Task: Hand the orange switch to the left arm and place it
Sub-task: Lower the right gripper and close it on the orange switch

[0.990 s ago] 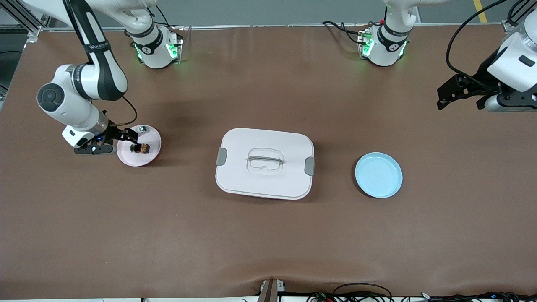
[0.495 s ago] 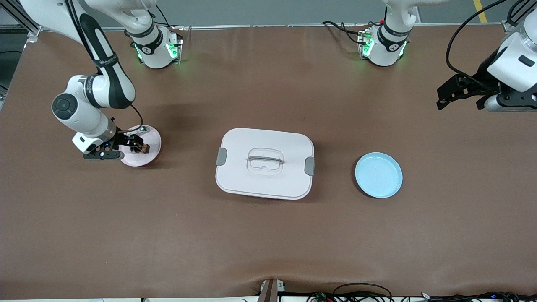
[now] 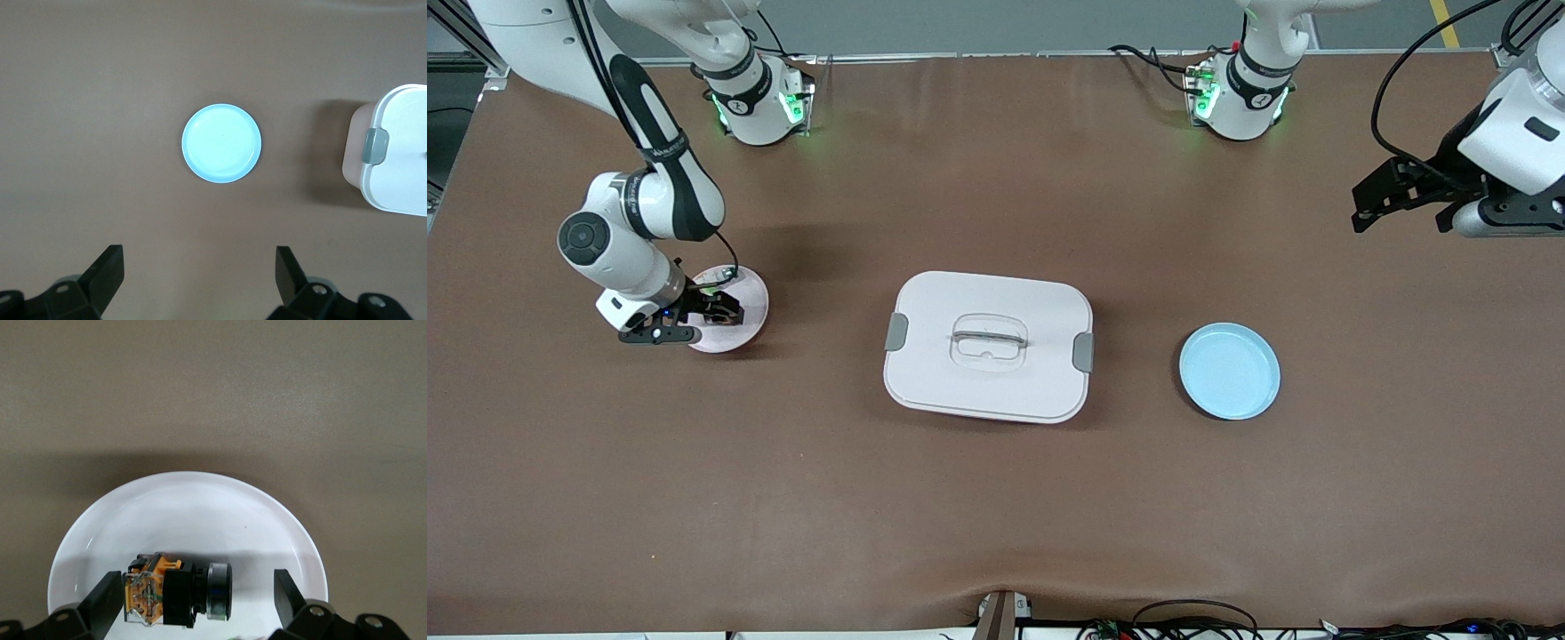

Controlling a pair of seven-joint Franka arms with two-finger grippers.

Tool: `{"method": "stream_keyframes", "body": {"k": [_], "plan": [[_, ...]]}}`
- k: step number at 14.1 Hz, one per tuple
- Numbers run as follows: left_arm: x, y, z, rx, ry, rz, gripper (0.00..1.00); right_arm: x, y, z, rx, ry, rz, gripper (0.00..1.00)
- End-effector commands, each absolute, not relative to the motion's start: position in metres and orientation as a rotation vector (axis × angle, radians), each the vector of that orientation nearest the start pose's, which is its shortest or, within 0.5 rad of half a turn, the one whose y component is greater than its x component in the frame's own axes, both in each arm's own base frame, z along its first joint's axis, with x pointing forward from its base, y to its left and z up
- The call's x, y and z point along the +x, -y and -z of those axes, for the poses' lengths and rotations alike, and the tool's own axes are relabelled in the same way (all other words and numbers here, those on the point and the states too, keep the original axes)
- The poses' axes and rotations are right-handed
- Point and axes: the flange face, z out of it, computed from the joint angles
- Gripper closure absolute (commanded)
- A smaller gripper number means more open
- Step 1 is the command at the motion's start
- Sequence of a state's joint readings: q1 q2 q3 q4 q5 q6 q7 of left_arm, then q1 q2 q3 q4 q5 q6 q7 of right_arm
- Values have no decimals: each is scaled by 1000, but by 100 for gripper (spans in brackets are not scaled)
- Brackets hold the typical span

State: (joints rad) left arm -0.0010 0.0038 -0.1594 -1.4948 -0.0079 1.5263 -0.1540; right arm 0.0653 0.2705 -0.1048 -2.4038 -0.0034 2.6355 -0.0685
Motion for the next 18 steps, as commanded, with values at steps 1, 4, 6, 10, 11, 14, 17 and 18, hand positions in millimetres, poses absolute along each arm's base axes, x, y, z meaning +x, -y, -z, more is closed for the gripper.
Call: {"method": "stream_keyframes", "body": {"k": [1,4,6,10,11,14,17,18], "plan": [[544,90,-657,-3153,-13,39,0,494,21,-197,-3162,18,-60,0],[544,90,-657,-3153,-13,41,0,493,15,-195,-3157,-41,-75,0],[544,90,-657,-3153,-13,41,0,494,12,-196,-3156,-41,-75,0],[544,91,-657,-3153,-15,41,0,494,9,-196,-3156,-75,-75,0],[544,92,-657,-3153,-18,41,0,494,9,-196,-3156,-75,-75,0],[544,94,-657,-3153,-20,41,0,490,9,-189,-3156,-77,-96,0],[544,92,-657,-3153,-15,39,0,489,8,-182,-3157,-74,-116,0],[544,93,-657,-3154,-18,38,0,489,8,-180,-3157,-74,-123,0]]}}
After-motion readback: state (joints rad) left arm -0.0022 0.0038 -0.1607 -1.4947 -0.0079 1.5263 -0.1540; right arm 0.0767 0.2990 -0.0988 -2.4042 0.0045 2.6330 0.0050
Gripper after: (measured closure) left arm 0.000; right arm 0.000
